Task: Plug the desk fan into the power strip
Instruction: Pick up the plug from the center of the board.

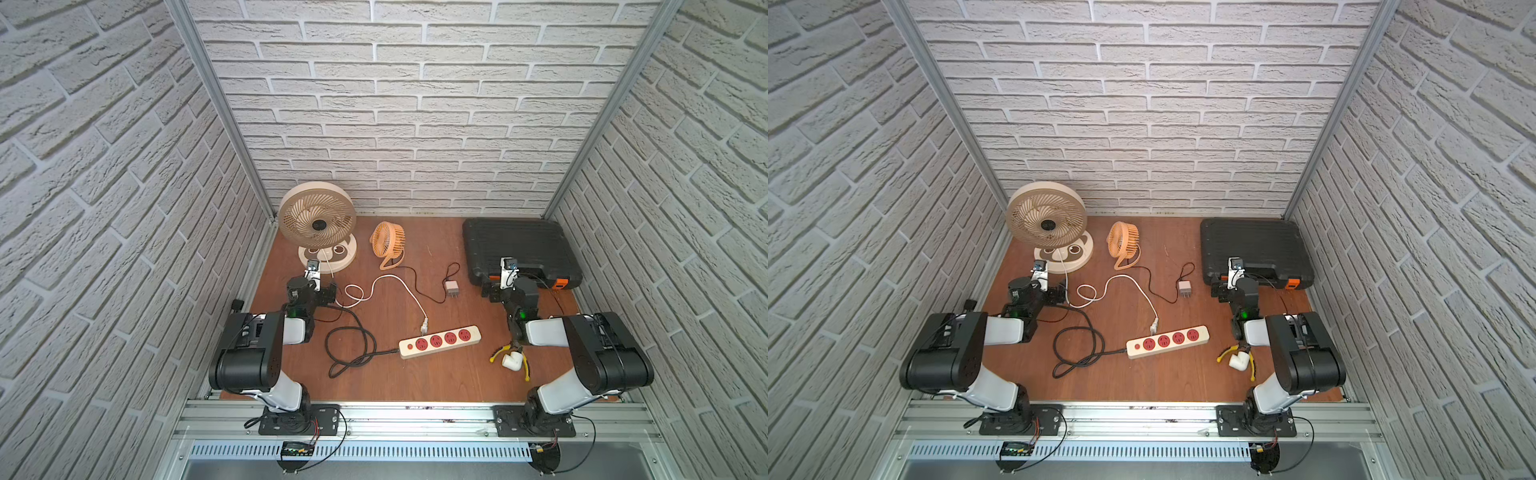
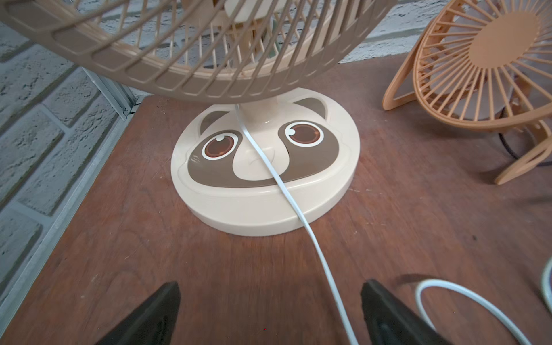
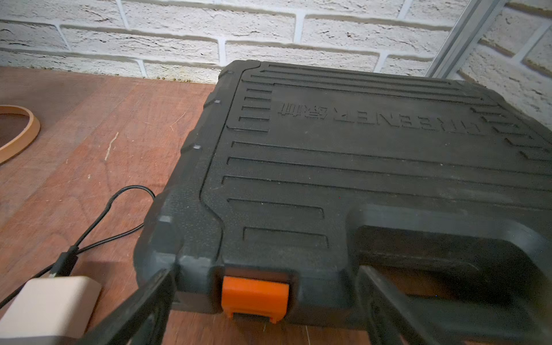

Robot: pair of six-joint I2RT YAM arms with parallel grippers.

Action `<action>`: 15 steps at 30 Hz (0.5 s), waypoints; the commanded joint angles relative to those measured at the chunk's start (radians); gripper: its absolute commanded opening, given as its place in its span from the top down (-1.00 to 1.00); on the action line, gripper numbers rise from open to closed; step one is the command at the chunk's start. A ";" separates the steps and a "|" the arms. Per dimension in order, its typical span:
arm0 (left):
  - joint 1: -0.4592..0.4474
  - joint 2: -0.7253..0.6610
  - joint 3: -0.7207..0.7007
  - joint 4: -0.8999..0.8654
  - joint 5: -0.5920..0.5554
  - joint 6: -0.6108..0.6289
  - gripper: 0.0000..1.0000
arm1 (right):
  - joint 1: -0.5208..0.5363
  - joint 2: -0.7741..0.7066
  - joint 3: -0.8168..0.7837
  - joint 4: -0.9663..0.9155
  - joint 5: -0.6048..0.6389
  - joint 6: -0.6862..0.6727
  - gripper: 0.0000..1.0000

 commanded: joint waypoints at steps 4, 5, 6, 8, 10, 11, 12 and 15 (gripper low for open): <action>-0.008 -0.004 0.019 0.028 -0.010 -0.004 -0.97 | -0.008 -0.013 0.010 -0.002 0.008 0.003 -0.98; -0.009 -0.004 0.018 0.027 -0.011 -0.003 -0.97 | -0.009 -0.012 0.009 -0.001 0.007 0.003 -0.98; -0.010 -0.004 0.019 0.027 -0.014 -0.002 -0.97 | -0.008 -0.012 0.009 -0.001 0.008 0.002 -0.97; -0.014 -0.004 0.018 0.028 -0.020 0.000 -0.97 | -0.007 -0.013 0.009 -0.001 0.007 0.003 -0.98; -0.017 -0.004 0.017 0.028 -0.026 0.002 -0.97 | -0.009 -0.012 0.009 0.000 0.007 0.003 -0.98; -0.018 -0.004 0.017 0.029 -0.028 0.002 -0.97 | -0.008 -0.012 0.009 -0.001 0.007 0.003 -0.98; -0.019 -0.005 0.017 0.030 -0.030 0.002 -0.97 | -0.009 -0.012 0.009 -0.001 0.007 0.003 -0.98; -0.020 -0.004 0.017 0.030 -0.032 0.002 -0.97 | -0.008 -0.012 0.009 0.000 0.007 0.003 -0.98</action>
